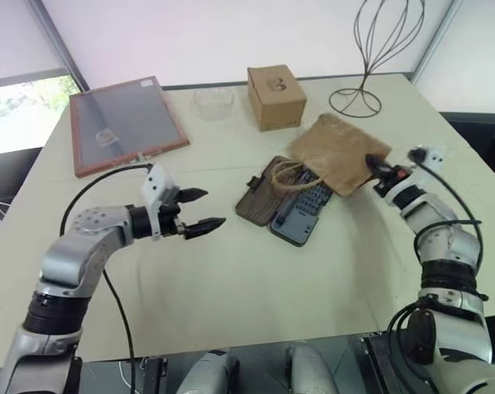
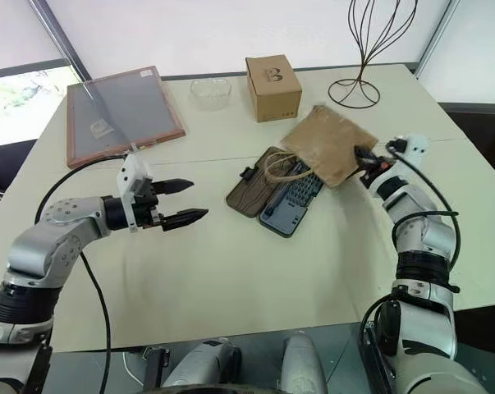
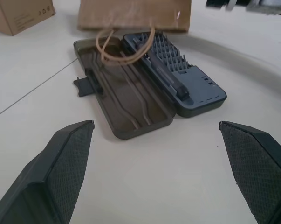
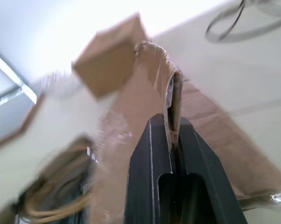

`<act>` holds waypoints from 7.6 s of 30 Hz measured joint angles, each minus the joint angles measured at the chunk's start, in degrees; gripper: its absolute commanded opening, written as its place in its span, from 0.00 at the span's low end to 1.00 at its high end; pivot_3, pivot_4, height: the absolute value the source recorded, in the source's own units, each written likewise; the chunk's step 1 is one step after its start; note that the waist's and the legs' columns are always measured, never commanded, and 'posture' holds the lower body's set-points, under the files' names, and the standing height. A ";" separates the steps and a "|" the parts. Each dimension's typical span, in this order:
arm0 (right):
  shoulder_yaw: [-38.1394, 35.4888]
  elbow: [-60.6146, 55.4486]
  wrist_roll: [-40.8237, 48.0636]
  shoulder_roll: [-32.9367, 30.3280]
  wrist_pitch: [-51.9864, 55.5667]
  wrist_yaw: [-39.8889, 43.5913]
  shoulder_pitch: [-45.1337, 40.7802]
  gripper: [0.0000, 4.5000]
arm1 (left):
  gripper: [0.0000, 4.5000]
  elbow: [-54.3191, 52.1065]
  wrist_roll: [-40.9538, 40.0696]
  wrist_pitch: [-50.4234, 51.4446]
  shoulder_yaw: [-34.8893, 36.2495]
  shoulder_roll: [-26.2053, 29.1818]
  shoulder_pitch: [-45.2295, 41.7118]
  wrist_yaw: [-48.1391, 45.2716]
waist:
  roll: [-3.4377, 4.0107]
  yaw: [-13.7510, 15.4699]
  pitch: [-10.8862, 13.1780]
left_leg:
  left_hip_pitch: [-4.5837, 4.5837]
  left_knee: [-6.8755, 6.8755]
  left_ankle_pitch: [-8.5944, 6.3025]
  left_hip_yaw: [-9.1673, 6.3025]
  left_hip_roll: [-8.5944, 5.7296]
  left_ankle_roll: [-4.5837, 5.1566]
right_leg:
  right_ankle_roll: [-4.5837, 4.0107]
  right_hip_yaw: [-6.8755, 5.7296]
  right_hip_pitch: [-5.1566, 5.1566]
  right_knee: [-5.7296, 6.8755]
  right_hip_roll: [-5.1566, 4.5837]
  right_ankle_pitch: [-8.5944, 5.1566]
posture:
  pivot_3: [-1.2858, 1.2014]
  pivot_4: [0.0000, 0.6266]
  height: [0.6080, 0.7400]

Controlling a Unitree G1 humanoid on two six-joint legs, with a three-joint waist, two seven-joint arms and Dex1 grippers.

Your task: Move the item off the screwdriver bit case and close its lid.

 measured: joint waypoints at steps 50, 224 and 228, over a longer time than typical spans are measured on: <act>4.23 -53.06 13.55 -34.76 24.67 17.57 27.62 1.00 | 1.00 29.99 20.65 -10.14 -11.30 -17.25 -13.49 13.23 | -0.32 2.22 0.14 | -0.12 0.33 -0.04 0.64 0.04 0.09 | 0.04 0.48 -0.10 -0.10 0.04 0.02 | 0.52 0.24 1.00; 50.70 8.82 -29.84 -4.33 8.97 39.38 -16.17 0.01 | 0.00 -12.36 15.54 -11.00 -11.87 6.27 16.68 -3.98 | -0.64 -0.16 -0.03 | 0.40 -0.08 -0.08 0.64 0.13 0.13 | 0.08 0.51 0.06 -0.01 0.10 0.05 | 0.52 0.24 1.00; 51.44 8.76 -32.92 -4.31 3.83 40.16 -15.19 0.01 | 0.00 -12.34 15.02 -10.19 -11.88 6.27 17.14 -3.85 | -0.66 -0.09 -0.27 | 0.98 -0.37 -0.09 0.66 0.13 0.12 | 0.07 0.53 0.47 -0.06 0.09 0.04 | 0.52 0.24 1.00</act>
